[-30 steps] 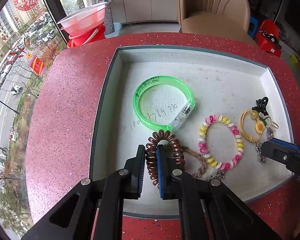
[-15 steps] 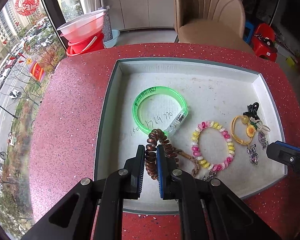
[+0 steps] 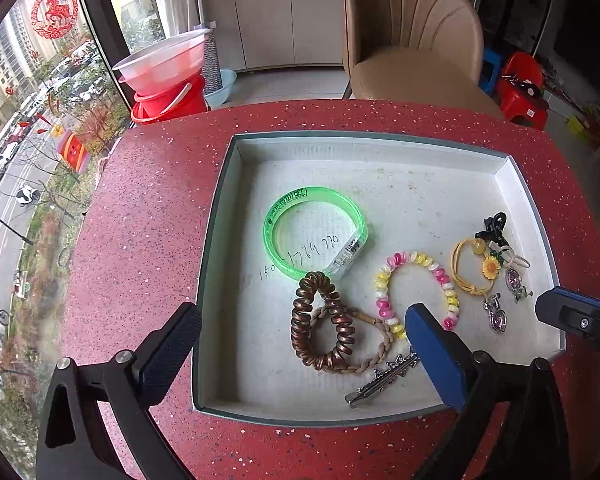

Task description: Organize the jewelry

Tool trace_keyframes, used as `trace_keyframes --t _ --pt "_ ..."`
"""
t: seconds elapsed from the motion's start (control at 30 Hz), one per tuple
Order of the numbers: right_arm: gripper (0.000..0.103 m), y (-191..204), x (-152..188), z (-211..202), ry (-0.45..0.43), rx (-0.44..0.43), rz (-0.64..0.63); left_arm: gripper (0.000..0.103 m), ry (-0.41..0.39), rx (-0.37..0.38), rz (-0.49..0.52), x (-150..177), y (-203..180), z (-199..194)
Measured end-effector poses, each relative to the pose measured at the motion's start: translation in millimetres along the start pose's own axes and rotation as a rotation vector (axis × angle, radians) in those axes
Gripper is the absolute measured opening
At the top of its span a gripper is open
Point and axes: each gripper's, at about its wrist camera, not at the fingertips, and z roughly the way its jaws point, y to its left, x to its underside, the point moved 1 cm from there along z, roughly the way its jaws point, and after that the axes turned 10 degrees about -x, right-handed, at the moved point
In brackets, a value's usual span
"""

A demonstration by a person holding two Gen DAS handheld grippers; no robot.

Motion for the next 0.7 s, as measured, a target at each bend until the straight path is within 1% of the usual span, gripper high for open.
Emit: trace_keyframes --t 0.1,0.17,0.2,0.23,0.3,0.37,0.4,0.43,0.53,0.7 --pt "0.044 1 2 -2 0.000 0.007 -0.006 0.103 -0.012 -0.009 0.007 1 -1 -5" --pt "0.045 5 4 -3 -0.003 0.024 -0.036 0.103 -0.010 -0.005 0.001 1 1 -8" --pt "0.050 8 5 -3 -0.007 0.031 -0.052 0.103 -0.007 -0.001 -0.001 2 2 -9" --pt "0.059 11 6 -4 -0.014 0.036 -0.065 0.103 -0.005 0.000 -0.004 2 2 -10" --pt "0.067 16 8 -8 -0.032 0.045 -0.087 0.103 -0.006 -0.005 -0.008 3 3 -12" --pt "0.070 18 11 -12 -0.047 0.054 -0.096 0.103 -0.012 -0.009 -0.008 5 3 -15" --pt "0.073 19 12 -13 -0.054 0.058 -0.096 0.103 -0.015 -0.010 -0.007 6 4 -16" --pt "0.080 20 13 -15 -0.060 0.061 -0.095 0.103 -0.017 -0.012 -0.006 7 4 -19" --pt "0.081 21 17 -20 -0.078 0.074 -0.098 0.103 -0.028 -0.004 -0.003 13 4 -25" --pt "0.083 26 28 -27 -0.106 0.101 -0.117 0.103 -0.046 -0.019 -0.012 26 9 -39"
